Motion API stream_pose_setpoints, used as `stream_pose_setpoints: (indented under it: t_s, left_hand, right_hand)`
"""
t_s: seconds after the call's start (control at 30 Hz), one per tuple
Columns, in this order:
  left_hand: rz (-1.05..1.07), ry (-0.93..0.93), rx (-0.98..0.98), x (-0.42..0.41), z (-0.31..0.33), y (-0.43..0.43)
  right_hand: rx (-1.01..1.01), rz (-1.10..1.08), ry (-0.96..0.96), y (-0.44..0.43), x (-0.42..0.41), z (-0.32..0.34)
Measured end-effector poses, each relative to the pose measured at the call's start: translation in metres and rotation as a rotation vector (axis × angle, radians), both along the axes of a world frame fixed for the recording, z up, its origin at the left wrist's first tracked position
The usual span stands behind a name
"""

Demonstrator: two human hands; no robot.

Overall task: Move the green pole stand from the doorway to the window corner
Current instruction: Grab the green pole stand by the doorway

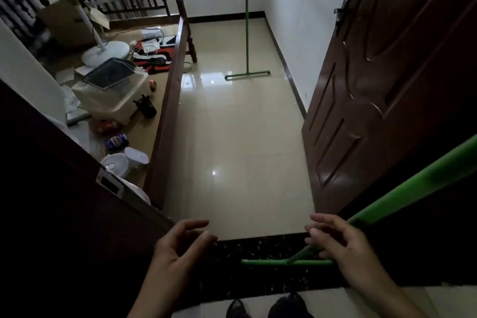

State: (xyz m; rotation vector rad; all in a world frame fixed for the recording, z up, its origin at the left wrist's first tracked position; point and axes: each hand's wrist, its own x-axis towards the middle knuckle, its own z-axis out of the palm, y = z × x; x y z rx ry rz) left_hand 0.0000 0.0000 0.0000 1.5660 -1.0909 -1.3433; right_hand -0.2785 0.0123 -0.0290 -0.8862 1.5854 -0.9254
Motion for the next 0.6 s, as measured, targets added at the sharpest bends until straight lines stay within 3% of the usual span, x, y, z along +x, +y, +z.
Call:
stream_pose_setpoints:
  t_s: [0.13,0.4,0.6]
  left_hand:
    - [-0.076,0.024,-0.035,-0.003,-0.001,-0.011]
    - [-0.373,-0.008,-0.186,-0.051,0.036,-0.053]
    - [-0.555,-0.015,-0.392,-0.111,0.087,-0.069]
  right_hand:
    - [-0.048,-0.082,-0.022,0.002,-0.004,0.005]
    - [-0.181,-0.369,0.142,0.021,-0.039,0.020]
    - [-0.254,-0.344,0.366,0.029,-0.059,0.035]
